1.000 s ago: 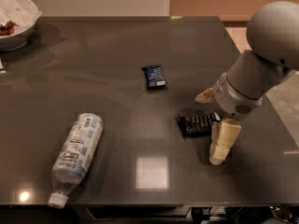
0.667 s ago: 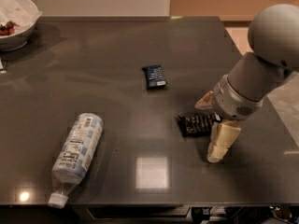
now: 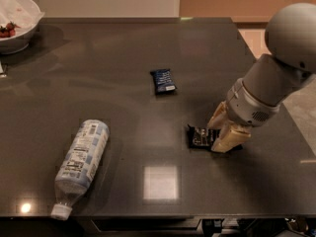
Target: Move rxbar chocolate near rxbar blueberry
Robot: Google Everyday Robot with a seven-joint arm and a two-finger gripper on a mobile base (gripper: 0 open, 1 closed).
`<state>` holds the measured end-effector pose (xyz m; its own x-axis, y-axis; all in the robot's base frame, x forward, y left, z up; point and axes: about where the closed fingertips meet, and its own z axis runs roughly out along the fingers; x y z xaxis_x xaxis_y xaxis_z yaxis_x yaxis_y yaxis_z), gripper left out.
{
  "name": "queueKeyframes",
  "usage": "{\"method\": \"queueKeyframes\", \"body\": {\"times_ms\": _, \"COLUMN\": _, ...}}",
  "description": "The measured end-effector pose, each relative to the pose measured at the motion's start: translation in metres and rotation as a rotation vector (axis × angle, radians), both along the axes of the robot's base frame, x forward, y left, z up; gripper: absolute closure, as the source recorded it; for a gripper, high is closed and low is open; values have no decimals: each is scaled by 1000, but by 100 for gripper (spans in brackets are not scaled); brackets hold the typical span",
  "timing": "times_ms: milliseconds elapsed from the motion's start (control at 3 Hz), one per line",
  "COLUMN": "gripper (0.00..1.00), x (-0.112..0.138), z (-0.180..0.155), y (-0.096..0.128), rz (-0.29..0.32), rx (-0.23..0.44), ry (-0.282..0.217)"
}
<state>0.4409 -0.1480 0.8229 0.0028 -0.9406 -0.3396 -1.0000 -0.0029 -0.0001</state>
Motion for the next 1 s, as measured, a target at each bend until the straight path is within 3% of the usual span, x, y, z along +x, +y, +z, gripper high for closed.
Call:
{"method": "queueKeyframes", "body": {"times_ms": 333, "gripper": 85, "x": 0, "z": 1, "y": 0, "rz": 0, "rx": 0, "ry": 0}}
{"method": "queueKeyframes", "body": {"times_ms": 667, "gripper": 100, "x": 10, "z": 9, "y": -1, "rz": -28, "rx": -24, "ry": 1}}
{"method": "queueKeyframes", "body": {"times_ms": 1000, "gripper": 100, "x": 39, "z": 19, "y": -2, "rz": -70, "rx": -34, "ry": 7}}
